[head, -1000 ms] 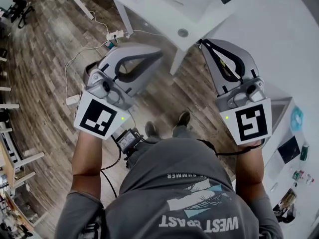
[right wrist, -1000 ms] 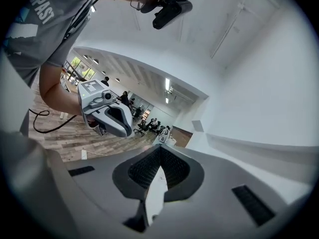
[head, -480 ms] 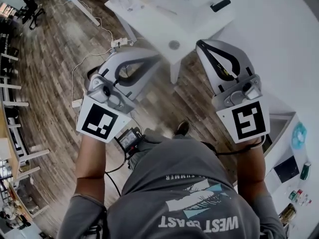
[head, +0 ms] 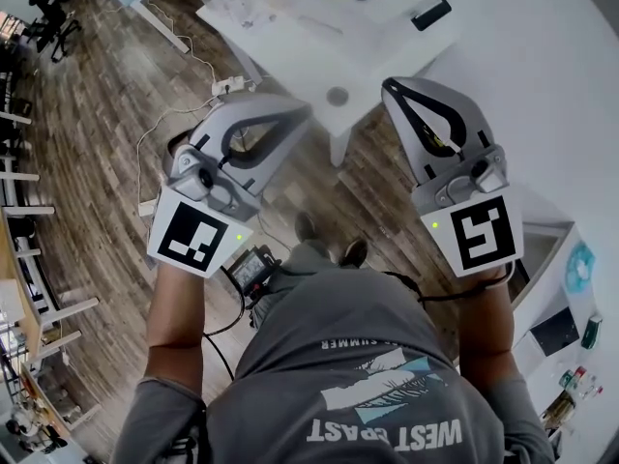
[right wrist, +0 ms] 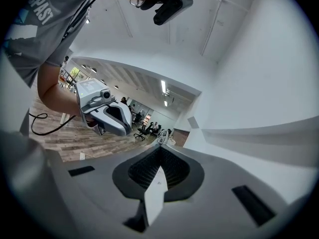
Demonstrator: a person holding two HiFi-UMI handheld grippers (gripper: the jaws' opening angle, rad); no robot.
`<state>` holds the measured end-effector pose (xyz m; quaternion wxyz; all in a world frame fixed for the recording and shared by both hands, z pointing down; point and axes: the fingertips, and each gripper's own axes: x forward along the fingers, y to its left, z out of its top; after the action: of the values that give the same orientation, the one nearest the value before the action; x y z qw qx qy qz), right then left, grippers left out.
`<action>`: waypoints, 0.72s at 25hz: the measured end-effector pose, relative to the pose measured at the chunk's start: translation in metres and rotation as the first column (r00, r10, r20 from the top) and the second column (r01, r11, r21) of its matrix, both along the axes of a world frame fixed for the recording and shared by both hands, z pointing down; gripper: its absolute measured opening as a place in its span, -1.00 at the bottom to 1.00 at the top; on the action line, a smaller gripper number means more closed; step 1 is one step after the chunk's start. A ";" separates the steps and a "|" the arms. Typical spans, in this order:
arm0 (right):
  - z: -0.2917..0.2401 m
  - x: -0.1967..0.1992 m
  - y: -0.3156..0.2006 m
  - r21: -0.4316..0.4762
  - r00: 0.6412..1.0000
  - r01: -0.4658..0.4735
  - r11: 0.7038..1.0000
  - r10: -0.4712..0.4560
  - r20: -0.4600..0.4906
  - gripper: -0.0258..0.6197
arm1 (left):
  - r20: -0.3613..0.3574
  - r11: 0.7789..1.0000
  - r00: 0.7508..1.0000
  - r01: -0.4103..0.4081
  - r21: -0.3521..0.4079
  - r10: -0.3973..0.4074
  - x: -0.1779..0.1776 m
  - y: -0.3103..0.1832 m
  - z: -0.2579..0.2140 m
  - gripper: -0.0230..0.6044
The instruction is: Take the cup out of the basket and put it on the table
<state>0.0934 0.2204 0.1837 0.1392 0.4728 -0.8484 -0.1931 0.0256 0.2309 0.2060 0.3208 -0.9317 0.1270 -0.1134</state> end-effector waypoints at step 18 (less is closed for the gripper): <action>-0.007 -0.047 -0.111 0.005 0.990 -0.100 0.995 0.100 -0.097 -0.88 | -0.103 0.996 0.991 -0.087 -0.002 0.086 -0.056 -0.120 -0.003 -0.90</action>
<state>0.0468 0.1096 0.1766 0.1897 0.5050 -0.8158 -0.2086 -0.0303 0.1106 0.2026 0.3155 -0.9420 0.1024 -0.0516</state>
